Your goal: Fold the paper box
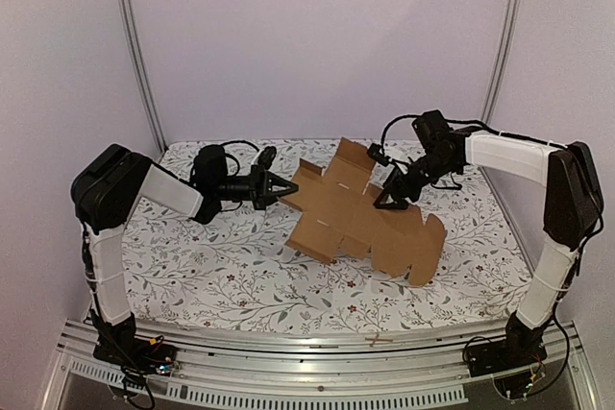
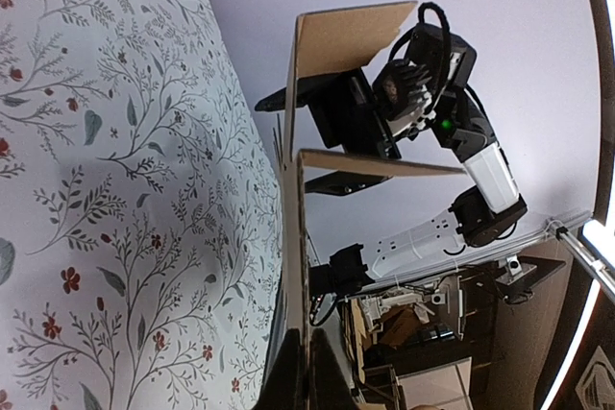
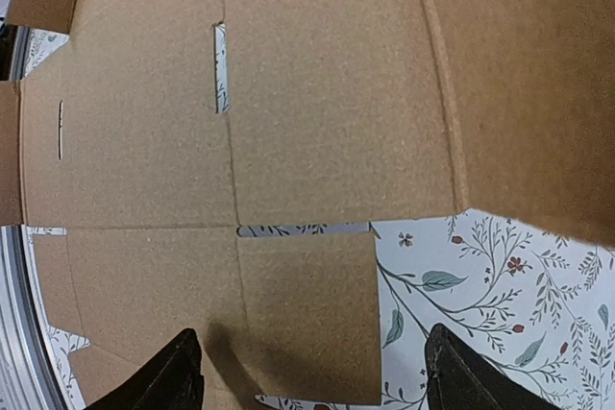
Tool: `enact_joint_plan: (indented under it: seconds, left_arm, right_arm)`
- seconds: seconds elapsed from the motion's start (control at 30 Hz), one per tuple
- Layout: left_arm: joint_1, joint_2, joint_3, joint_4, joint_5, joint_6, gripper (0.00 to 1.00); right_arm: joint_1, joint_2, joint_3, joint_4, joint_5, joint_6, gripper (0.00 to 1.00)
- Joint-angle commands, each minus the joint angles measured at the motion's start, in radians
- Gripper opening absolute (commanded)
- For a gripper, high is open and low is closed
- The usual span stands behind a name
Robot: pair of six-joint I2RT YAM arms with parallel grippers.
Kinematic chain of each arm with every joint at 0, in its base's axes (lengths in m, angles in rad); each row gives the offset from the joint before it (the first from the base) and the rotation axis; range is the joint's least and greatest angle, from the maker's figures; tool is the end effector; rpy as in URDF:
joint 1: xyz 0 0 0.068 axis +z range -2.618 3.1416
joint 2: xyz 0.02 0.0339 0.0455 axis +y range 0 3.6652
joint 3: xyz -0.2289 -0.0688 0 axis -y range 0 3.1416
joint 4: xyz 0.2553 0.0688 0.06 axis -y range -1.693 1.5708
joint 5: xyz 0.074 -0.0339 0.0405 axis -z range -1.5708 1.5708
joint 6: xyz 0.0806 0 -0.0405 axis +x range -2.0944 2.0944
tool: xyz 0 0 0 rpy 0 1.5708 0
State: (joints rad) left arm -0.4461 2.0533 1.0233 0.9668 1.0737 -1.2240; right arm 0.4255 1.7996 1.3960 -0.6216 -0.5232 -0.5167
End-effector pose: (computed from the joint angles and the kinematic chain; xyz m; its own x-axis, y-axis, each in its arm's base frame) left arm 0.3495 -0.2457 0.1212 -0.9571 -0.0394 -0.2870 0.2853 0.0432 -0.9575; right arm 0.3522 0.2038 0.1684 -0.3836 -0.6437 -0.6622 -0.9009 0.4186 0.1150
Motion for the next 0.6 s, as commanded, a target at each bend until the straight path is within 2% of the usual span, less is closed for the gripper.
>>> enact_joint_plan:
  seconds: [0.0, 0.2, 0.43, 0.57]
  left_arm:
    - [0.009, -0.004, -0.014, 0.045, 0.013, -0.002, 0.0]
    - [0.01, -0.002, -0.012, -0.008, 0.001, 0.03, 0.0]
    - [0.01, 0.003, -0.019, -0.051, -0.046, 0.055, 0.0]
    - [0.01, 0.013, -0.015, -0.056, -0.067, 0.051, 0.0]
  right_arm:
    - [0.008, 0.065, 0.058, -0.052, -0.045, 0.024, 0.78]
    - [0.006, 0.075, 0.06, -0.061, -0.082, 0.03, 0.7]
    - [0.013, 0.033, 0.03, -0.045, -0.091, 0.009, 0.43]
    - [0.073, 0.026, 0.0, -0.041, 0.001, -0.032, 0.33]
